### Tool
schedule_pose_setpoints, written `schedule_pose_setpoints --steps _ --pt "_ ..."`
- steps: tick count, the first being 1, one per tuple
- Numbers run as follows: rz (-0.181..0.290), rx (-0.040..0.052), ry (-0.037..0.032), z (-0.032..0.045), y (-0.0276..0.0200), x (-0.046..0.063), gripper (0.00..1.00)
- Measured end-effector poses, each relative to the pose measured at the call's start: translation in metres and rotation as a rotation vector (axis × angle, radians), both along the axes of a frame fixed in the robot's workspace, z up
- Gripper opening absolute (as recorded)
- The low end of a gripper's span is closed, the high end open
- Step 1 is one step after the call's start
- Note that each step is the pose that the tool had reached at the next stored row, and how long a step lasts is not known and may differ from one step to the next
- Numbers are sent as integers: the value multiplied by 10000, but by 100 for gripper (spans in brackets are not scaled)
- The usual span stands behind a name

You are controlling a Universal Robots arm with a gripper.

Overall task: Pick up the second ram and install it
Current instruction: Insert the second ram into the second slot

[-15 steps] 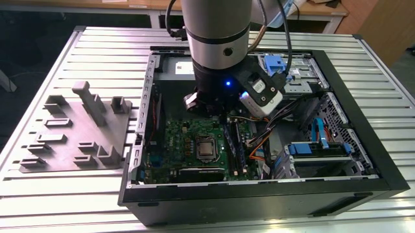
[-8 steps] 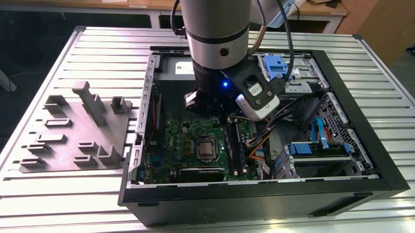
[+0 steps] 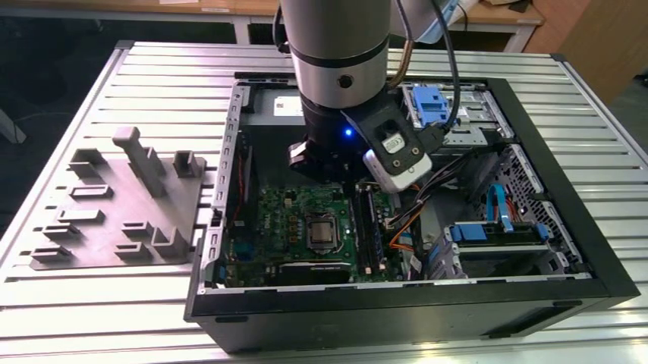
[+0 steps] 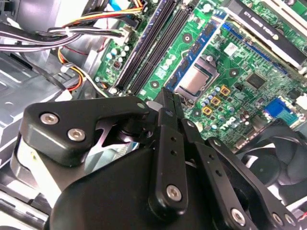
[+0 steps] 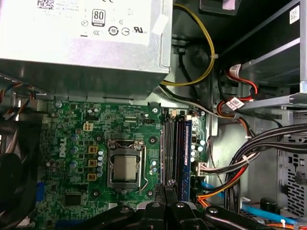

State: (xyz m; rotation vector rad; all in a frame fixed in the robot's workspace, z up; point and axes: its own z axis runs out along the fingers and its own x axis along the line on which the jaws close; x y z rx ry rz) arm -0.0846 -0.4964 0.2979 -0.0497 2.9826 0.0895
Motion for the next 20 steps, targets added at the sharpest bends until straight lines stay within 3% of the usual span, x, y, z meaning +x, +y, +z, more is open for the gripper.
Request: schedule_pose_setpoints --steps 2,5,11,14,17,20 --pt "1 -52 31 -2 1 3 11" --pt "1 -105 222 -10 0 21 11" --pt "4 -107 846 -41 0 138 11" --pt "5 -106 1088 -58 0 206 11" --pt "7 -107 1211 -79 1 261 11" --pt "7 -106 1223 -115 1 302 11"
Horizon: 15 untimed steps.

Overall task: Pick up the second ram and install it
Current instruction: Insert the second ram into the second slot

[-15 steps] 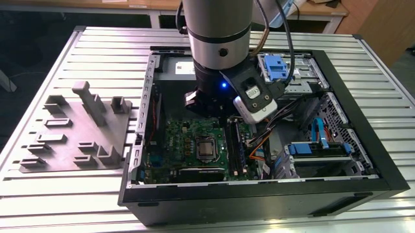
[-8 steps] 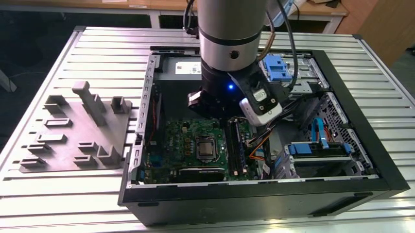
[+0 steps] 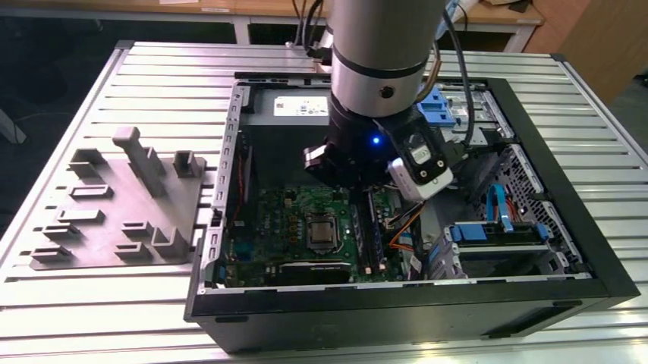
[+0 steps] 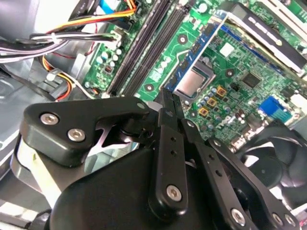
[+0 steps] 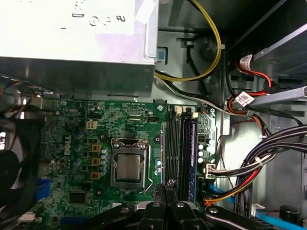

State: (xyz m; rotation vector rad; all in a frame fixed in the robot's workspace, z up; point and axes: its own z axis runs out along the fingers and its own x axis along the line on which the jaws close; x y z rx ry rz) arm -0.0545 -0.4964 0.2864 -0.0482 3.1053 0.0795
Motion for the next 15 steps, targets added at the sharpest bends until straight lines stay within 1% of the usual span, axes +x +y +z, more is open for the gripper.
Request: schedule_pose_setpoints --steps 3,8,11,15 --pt "-2 0 1 -28 3 5 11" --pt "6 3 1 -65 36 9 11" --pt "4 2 20 -87 54 33 11" --pt "5 -1 39 -101 58 61 11"
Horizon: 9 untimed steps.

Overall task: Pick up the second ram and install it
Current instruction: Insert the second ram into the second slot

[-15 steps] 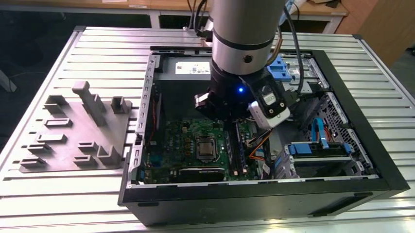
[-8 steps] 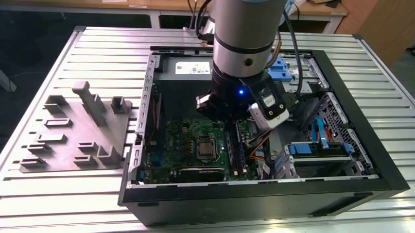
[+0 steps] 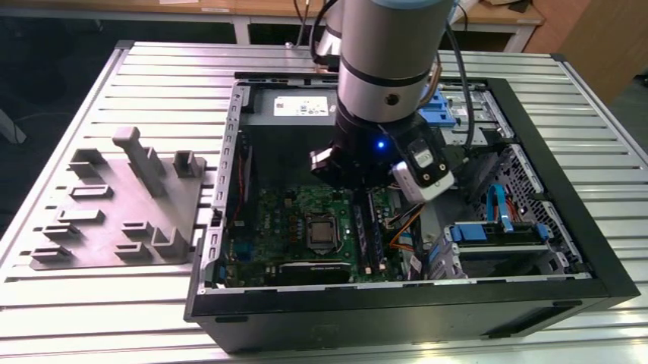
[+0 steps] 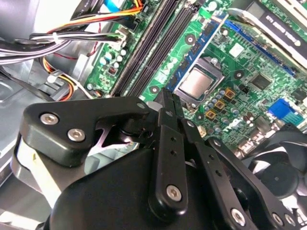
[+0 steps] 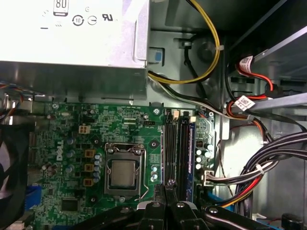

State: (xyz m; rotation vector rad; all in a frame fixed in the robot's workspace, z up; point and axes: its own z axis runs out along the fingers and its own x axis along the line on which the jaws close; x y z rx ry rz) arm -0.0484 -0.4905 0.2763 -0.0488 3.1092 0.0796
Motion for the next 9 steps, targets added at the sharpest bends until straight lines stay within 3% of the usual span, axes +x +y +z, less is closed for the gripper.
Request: schedule_pose_setpoints --steps 9 --pt "1 3 2 -11 0 23 11"
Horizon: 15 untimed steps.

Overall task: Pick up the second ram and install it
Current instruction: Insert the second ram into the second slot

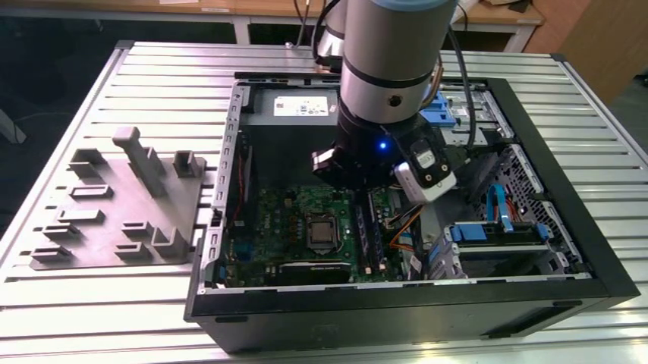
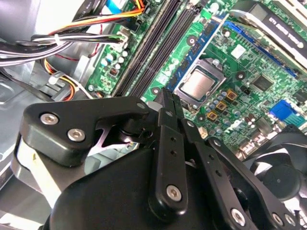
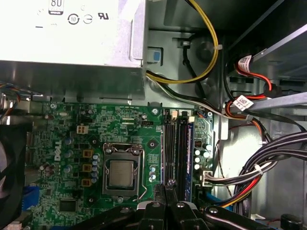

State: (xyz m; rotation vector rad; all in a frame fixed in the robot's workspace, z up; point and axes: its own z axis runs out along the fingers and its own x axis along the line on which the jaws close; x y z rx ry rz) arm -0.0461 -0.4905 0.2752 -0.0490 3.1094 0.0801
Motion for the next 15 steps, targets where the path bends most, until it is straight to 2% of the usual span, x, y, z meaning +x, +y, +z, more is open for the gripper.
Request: schedule_pose_setpoints --steps 11,15 --pt "0 -2 7 -16 0 78 11" --pt "-2 -2 13 -52 0 94 11"
